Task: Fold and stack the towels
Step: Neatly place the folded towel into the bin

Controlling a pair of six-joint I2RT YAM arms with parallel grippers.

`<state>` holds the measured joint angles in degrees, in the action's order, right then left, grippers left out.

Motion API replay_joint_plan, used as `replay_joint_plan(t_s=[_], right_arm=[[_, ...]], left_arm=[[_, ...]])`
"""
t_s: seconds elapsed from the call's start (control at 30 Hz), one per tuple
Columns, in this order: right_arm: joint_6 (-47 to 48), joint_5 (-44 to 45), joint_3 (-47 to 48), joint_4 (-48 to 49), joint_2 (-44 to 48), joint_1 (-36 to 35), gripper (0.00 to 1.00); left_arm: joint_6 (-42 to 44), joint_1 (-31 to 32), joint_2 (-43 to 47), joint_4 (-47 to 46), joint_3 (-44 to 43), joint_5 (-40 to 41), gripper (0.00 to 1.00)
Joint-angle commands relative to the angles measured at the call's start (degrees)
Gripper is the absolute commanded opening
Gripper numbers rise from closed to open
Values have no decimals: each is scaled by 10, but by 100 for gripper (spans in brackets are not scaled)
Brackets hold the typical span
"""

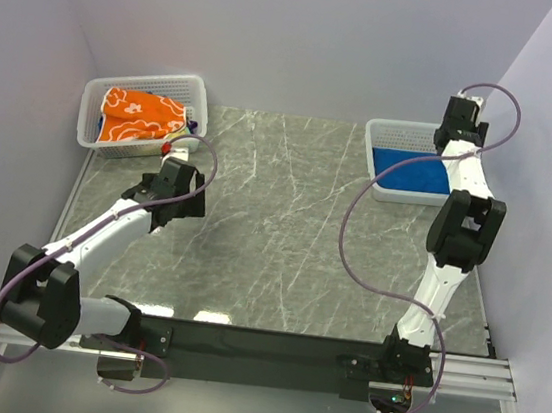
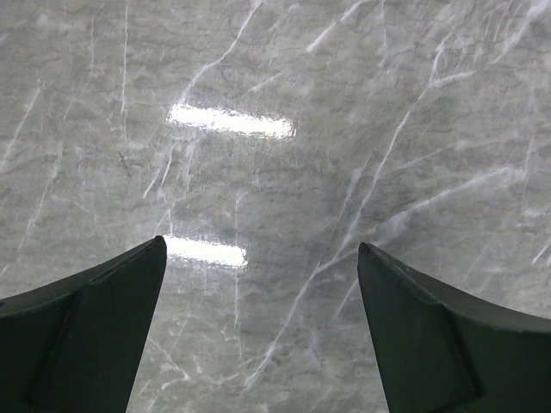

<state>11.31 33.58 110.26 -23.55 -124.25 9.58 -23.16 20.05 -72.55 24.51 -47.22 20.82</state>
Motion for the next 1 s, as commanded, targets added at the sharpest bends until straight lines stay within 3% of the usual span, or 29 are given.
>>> replay_joint_plan(t_s=[0.0,0.13,0.2,0.33,0.77,0.97], right_arm=[[-71,-143,-17,20,85,-19,65],[-156,-323,-48,21,102,-21,48],[-202,-401,-58,26,89,-25,33],[-269,-457,-62,42,51,-27,16],[-359,-523,-65,16,-50,-31,14],[-366,-585,-79,44,-37,-31,14]], left_arm=[[8,-2,27,-11,-6,-1,98],[7,-2,54,-10,-6,0,98],[7,-2,69,-10,-2,1,98],[6,-2,93,-12,2,-8,98],[9,-2,123,-15,6,-17,98],[10,-2,125,-12,6,-21,98]])
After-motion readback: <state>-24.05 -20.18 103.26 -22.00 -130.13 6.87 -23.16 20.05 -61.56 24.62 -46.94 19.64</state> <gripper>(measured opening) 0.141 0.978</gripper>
